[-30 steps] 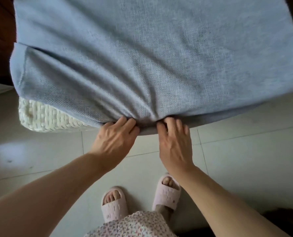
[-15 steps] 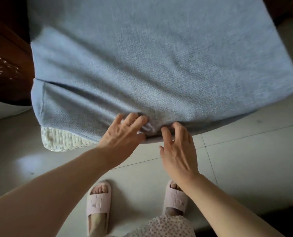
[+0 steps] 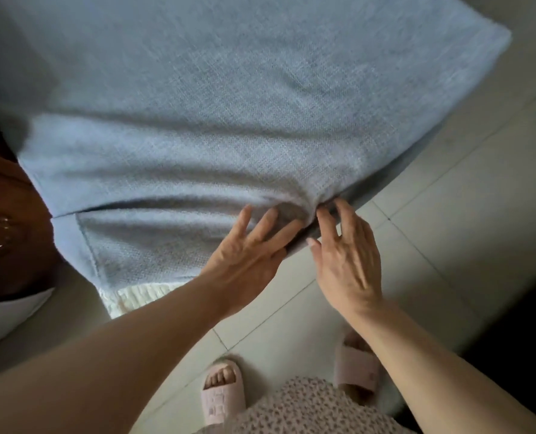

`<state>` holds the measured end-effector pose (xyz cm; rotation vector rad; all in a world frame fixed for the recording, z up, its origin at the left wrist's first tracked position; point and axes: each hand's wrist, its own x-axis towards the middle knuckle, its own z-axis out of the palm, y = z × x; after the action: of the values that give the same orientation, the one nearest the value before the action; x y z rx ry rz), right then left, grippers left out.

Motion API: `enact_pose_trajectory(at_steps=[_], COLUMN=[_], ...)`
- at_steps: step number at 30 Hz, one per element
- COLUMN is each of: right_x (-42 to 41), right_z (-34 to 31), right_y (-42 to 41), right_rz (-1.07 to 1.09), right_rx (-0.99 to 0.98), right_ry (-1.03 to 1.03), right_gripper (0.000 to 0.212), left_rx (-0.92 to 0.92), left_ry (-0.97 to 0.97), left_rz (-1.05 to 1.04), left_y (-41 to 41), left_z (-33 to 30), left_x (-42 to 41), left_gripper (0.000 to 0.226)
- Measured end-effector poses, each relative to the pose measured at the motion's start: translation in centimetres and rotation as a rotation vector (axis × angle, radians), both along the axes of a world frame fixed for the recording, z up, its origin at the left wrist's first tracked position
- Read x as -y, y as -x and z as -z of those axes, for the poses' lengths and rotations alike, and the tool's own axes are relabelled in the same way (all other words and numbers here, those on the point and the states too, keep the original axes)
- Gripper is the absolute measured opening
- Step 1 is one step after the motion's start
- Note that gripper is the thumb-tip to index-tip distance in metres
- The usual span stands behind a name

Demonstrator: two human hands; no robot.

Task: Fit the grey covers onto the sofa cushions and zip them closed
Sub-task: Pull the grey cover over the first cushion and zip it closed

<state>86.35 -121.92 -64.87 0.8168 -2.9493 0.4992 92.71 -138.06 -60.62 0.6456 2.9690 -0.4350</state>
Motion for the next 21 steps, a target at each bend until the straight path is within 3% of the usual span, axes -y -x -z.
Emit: enact_pose_trajectory(at_steps=[4,12,15,21], right_x=[0.0,-0.7,0.3,0.5], right_z=[1.7,7.3,8.9,11.4], right_y=[-0.7,-0.5,-0.4,0.8], right_rz=[0.108,0.252,0.269,0.241], right_rx=[-0.023,0.031,0.016,-0.026], right_ry=[0.05,0.138,0.24,0.465], right_gripper=[0.044,0.057,0.057,0.058], left_rx=[-0.053,-0.147,-0.196,-0.188], left_ry=[0.065,0.536,0.594,0.532], left_rz=[0.032,0.158,0.211,0.191], left_y=[0.8,1.0,2.1,3.0], left_z=[0.7,4.4,5.4,6.4], left_x=[-1.0,-1.7,-2.8,-3.4], left_gripper=[0.061,0.067,0.066,0.057])
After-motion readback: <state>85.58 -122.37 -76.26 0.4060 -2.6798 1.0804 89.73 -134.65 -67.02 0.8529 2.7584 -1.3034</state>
